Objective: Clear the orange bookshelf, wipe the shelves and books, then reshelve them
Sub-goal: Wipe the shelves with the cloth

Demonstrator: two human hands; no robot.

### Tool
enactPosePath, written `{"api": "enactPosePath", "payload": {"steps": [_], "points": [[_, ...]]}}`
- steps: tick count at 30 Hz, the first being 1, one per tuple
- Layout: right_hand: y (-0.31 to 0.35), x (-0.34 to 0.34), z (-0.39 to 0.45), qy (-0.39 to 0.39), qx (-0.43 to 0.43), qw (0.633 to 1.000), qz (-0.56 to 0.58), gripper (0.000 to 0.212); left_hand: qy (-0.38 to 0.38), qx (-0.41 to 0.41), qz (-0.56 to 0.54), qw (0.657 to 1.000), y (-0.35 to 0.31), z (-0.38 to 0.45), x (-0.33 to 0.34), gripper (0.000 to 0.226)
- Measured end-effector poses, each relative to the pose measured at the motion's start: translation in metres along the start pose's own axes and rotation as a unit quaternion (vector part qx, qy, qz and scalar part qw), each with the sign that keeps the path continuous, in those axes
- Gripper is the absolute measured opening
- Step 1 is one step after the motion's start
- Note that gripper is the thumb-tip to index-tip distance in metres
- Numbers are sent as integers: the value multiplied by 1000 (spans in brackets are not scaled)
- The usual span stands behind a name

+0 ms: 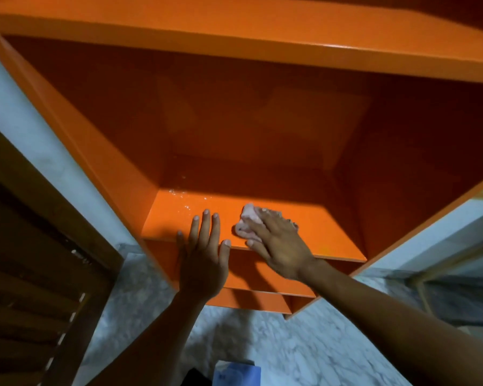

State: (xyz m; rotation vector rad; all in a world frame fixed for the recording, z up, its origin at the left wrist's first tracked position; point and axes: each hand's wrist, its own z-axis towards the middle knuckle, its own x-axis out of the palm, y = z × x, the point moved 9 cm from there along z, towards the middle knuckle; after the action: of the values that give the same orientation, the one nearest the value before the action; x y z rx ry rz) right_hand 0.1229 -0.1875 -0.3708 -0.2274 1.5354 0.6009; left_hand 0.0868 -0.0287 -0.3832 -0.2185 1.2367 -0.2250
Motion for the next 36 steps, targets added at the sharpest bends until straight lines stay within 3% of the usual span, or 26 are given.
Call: {"api": "enactPosePath", "payload": {"steps": [2,5,9,11,13,16,17,21,24,29,33,36], "points": [[16,-3,-19,-21,-55,998,28,46,-8,-1,-19,1000,4,0,-2,60],[27,-8,-38,-51,-125,988,72,46,-10,-2,-15,1000,16,1,-5,62],[33,-46,-28,-128,-147,965,173,30,4,-11,13,1000,38,2,-6,66],[9,-70,-1,-195,-82,958,195,28,7,-6,25,1000,43,3,-7,67],[-40,-69,33,-215,39,965,142,35,6,-7,25,1000,44,4,-8,67],[-102,-32,83,-116,161,980,-7,59,9,-22,16,1000,42,6,-8,67],[-108,-21,97,-79,187,978,-40,58,12,-24,18,999,42,6,-8,68],[-76,-20,132,-94,190,977,-32,38,24,-23,33,999,43,8,-6,68],[-63,-15,138,-89,199,976,-15,38,19,-17,31,999,42,4,-5,68],[-2,8,163,-47,22,999,-3,46,-6,-23,8,1000,44,2,-4,67],[47,18,148,15,-63,998,16,49,-36,-24,-98,994,49,-2,-19,62],[72,17,118,15,-116,993,24,54,-81,-44,-118,989,68,-10,-39,58]]}}
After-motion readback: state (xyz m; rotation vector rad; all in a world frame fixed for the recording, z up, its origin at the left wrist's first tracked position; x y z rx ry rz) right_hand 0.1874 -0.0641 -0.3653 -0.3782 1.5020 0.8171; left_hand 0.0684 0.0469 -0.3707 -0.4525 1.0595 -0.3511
